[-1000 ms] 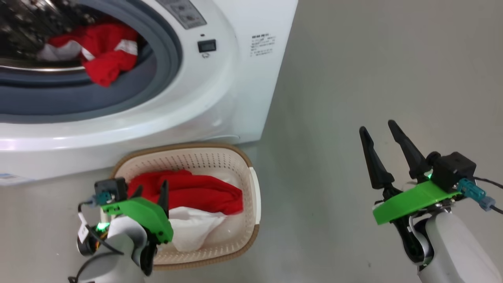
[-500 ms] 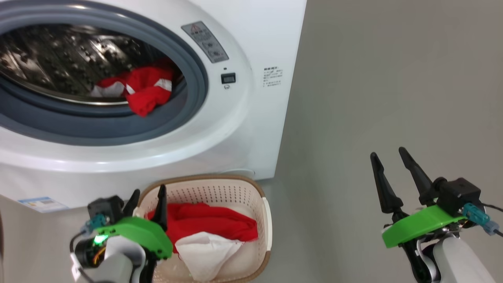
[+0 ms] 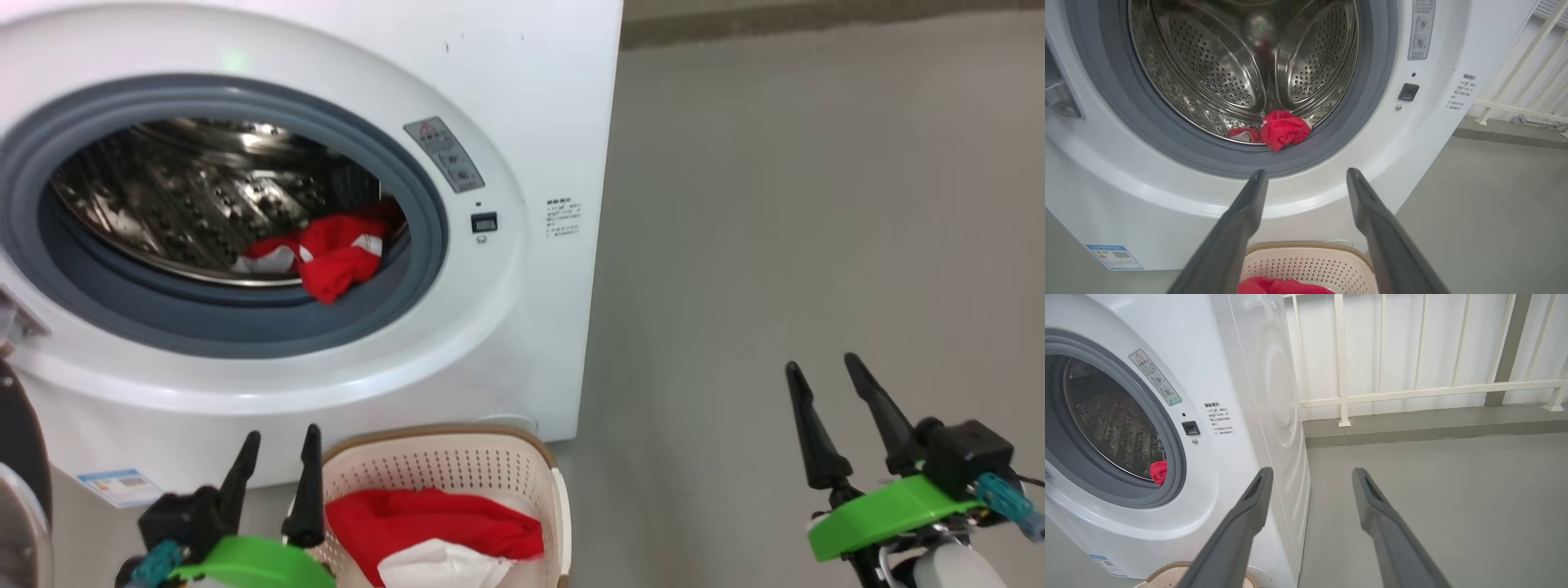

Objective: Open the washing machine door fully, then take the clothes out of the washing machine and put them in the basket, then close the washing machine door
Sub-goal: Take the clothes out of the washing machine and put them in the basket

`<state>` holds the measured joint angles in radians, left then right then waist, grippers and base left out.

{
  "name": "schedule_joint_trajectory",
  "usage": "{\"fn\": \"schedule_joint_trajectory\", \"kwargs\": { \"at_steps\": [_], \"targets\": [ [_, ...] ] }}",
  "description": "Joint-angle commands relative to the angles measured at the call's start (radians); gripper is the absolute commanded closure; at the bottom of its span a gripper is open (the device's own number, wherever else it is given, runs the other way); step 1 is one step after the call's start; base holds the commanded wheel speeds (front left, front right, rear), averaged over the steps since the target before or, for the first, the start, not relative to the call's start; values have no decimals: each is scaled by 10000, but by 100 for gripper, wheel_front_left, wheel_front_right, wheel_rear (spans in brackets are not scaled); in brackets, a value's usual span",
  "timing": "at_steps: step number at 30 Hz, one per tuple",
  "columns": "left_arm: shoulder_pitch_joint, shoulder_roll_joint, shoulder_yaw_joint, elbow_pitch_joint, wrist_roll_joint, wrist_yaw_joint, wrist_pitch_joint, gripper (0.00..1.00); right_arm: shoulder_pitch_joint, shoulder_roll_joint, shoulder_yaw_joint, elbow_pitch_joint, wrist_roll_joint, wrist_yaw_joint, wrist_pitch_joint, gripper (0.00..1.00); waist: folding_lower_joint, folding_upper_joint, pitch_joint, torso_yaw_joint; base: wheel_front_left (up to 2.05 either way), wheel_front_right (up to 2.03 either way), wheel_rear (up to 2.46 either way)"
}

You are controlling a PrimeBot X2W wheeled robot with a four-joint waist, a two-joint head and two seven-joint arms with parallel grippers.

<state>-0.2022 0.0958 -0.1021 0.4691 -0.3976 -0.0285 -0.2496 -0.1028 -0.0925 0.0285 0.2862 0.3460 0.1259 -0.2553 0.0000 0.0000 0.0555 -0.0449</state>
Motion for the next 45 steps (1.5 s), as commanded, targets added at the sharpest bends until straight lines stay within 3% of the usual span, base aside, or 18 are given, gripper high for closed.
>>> {"fn": "schedule_joint_trajectory", "kwargs": {
  "at_steps": [1,8,14,26,45],
  "targets": [
    [94,256,424,-516,151,-80,-121,0,7,-77,81,-342,-149,48,-65,0,0,0,-414,-3,0,0,0],
    [1245,58,1037,-2589,792,-111,-121,0,465,-56,-218,-874,-308,48,-65,0,0,0,-692,-38,0,0,0],
    [2097,-194,1543,-3562,1020,-248,-122,0,951,-68,-468,-1333,-350,48,-65,0,0,0,-858,-23,0,0,0],
    [2504,-346,1592,-3644,1774,-159,-122,0,1292,-13,-323,-1329,-304,48,-65,0,0,0,-935,-28,0,0,0],
    [2548,-439,1464,-3719,1837,-116,-122,0,1286,-75,-317,-1203,-339,48,-65,0,0,0,-907,-21,0,0,0]
  ]
}}
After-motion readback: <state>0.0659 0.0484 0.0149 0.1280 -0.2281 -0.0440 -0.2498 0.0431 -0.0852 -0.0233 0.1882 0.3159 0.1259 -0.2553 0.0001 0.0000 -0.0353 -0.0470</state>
